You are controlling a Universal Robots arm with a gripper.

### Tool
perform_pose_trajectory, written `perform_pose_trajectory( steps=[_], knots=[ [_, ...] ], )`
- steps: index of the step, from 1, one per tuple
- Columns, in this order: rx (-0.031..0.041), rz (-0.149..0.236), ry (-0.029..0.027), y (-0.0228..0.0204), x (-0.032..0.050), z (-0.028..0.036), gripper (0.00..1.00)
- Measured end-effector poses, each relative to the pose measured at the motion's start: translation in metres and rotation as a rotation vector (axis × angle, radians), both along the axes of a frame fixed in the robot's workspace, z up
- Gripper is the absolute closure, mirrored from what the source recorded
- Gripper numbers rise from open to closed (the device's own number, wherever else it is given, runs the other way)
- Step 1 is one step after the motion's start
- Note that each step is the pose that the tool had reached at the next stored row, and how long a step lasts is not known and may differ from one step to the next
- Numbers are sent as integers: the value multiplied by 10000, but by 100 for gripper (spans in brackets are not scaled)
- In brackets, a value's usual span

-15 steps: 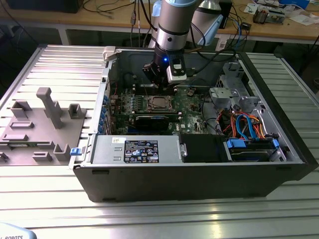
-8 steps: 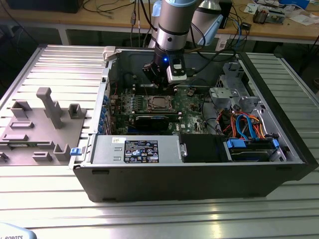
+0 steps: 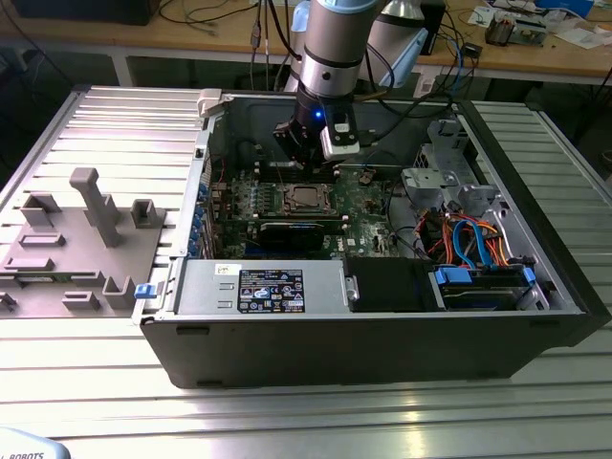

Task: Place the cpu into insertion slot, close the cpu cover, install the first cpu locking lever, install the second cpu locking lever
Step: 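Install the first cpu locking lever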

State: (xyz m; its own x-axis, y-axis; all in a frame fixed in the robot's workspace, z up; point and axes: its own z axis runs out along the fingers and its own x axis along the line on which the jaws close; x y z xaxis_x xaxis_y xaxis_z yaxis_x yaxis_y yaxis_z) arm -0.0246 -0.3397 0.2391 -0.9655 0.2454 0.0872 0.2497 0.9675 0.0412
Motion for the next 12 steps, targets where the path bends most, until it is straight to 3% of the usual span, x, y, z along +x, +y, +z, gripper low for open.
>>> perform_pose_trajectory(
  steps=[5, 7, 12],
  knots=[
    [0, 175, -1, 0, 0, 0, 89],
    [0, 502, 0, 0, 0, 0, 89],
    [-1, 585, 0, 0, 0, 0, 89]
  ],
)
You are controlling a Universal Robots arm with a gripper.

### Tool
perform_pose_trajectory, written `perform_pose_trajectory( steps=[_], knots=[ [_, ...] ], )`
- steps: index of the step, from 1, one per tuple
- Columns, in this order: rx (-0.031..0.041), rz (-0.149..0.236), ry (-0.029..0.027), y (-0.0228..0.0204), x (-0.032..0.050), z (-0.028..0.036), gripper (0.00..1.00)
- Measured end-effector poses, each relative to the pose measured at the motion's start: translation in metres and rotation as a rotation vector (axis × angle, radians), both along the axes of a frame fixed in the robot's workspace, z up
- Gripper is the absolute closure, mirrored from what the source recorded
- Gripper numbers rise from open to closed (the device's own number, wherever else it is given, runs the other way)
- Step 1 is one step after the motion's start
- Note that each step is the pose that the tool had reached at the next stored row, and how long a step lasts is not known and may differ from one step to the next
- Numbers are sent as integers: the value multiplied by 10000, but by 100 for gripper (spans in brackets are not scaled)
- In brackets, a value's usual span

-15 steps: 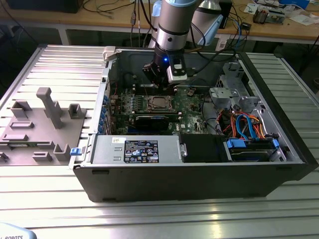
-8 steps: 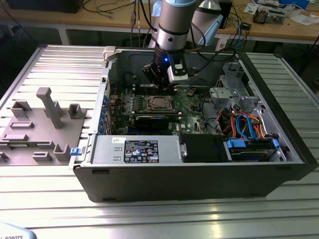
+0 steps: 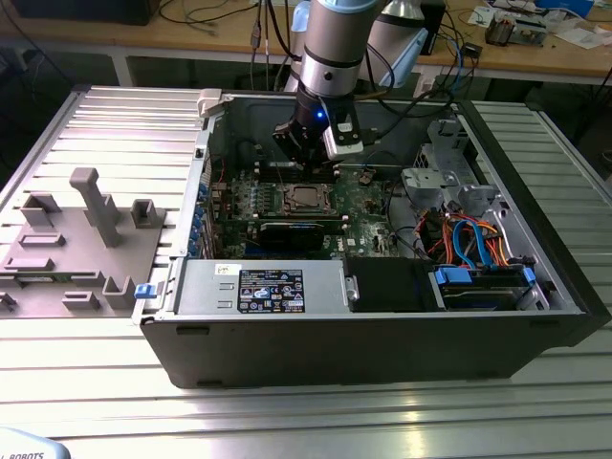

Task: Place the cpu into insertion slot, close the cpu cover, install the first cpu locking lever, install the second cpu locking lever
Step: 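Install the first cpu locking lever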

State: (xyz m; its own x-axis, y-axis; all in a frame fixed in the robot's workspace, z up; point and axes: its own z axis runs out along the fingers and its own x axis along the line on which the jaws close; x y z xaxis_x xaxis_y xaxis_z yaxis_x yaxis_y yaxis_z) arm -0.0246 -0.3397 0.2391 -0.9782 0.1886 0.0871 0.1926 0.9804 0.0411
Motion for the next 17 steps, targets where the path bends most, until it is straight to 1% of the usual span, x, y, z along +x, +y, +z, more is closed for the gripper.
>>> perform_pose_trajectory(
  steps=[17],
  knots=[
    [0, 170, 0, 0, 0, 0, 89]
  ],
)
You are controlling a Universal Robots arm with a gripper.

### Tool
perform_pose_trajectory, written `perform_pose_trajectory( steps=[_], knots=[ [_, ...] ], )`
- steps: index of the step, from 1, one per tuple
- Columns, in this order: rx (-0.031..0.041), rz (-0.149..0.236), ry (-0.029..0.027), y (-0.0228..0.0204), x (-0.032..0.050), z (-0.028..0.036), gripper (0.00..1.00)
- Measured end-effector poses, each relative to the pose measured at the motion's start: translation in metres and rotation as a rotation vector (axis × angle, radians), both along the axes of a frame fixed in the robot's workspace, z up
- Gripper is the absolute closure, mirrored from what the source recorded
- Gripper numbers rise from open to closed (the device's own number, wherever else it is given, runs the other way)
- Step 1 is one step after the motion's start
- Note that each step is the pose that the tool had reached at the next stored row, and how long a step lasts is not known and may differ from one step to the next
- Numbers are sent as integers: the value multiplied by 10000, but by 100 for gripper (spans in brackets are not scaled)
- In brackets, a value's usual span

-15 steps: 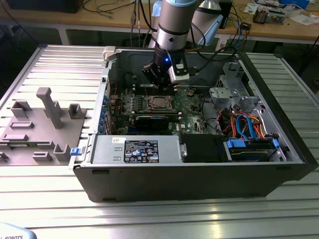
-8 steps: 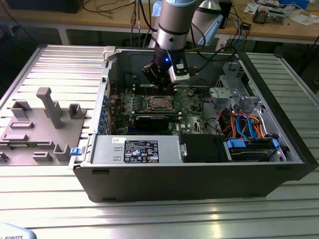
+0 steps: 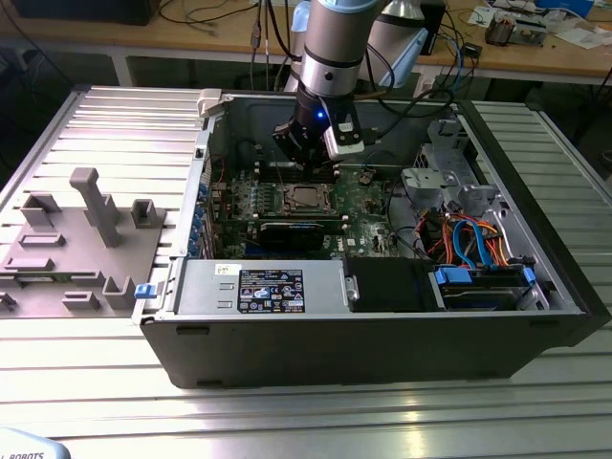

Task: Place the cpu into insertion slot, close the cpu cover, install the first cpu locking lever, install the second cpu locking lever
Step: 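Install the first cpu locking lever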

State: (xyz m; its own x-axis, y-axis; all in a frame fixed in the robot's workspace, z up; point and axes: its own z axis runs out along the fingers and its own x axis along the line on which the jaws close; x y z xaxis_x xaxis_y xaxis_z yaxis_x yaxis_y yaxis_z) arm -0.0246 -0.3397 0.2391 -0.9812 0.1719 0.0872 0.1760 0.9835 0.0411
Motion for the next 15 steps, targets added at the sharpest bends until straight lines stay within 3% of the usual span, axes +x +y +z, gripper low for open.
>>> perform_pose_trajectory(
  steps=[15],
  knots=[
    [0, 145, 0, 0, 0, 0, 89]
  ],
)
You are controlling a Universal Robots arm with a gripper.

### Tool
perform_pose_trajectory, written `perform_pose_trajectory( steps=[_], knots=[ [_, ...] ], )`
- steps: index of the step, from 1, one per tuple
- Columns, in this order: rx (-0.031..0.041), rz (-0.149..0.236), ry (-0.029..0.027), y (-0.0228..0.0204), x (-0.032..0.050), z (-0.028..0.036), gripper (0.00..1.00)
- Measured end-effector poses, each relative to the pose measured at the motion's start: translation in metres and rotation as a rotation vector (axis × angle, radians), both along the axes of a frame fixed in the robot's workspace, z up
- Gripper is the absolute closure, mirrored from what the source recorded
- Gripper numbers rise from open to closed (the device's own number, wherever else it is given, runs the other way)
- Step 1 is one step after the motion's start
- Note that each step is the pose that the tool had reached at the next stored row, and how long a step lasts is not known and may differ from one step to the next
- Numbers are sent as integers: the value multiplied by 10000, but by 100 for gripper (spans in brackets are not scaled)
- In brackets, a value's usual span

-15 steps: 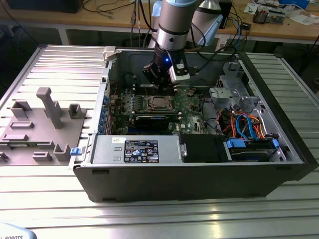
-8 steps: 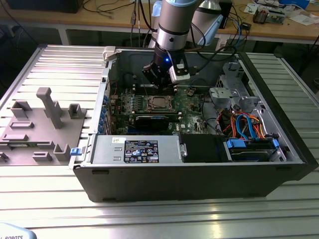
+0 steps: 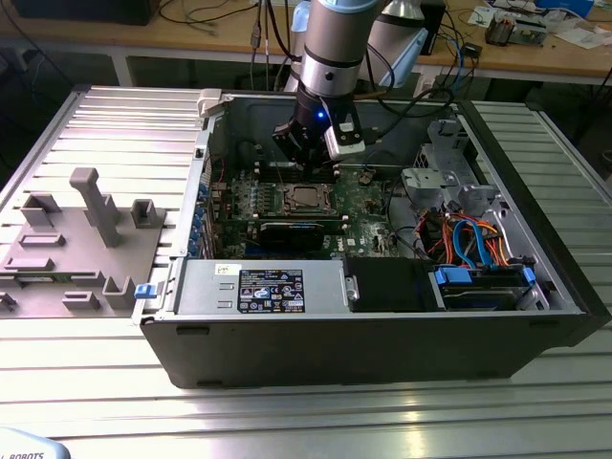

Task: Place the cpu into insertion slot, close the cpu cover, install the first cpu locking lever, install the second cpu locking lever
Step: 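Install the first cpu locking lever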

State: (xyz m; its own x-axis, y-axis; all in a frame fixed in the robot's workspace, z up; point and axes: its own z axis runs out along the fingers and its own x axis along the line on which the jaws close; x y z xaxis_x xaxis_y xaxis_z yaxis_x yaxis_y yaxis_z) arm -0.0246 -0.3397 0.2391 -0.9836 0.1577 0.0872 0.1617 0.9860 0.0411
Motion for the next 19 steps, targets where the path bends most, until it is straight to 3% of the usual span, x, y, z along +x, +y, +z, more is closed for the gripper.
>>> perform_pose_trajectory(
  steps=[19],
  knots=[
    [0, 167, 0, 0, 0, 0, 89]
  ],
)
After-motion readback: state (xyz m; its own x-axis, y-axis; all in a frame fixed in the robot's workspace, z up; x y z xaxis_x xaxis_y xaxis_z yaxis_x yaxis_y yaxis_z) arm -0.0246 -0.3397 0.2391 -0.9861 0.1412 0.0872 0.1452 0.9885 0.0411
